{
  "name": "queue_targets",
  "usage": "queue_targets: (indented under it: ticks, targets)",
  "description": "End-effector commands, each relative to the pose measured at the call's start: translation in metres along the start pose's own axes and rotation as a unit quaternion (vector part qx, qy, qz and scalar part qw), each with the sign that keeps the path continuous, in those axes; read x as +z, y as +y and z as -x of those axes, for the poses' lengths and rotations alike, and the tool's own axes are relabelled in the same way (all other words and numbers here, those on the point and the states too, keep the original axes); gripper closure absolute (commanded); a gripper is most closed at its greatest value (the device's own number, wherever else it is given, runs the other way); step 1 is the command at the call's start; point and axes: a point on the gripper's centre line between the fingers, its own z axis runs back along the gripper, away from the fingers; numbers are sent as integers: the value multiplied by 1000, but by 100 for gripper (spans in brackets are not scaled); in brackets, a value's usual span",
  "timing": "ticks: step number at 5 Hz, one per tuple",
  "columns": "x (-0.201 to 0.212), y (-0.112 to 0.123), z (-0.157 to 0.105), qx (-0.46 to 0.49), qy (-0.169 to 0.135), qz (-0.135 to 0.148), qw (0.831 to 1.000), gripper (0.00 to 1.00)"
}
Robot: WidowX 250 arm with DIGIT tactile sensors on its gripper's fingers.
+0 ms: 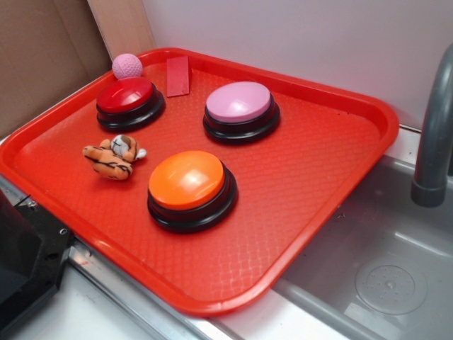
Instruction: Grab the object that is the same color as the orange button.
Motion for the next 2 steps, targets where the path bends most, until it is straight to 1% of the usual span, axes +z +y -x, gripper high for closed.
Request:
queue_targets:
  ticks: [1, 2]
  targets:
    - [0, 0, 0, 0, 0, 0, 1000, 0]
    - [-21, 16, -16, 115, -20, 17, 993, 0]
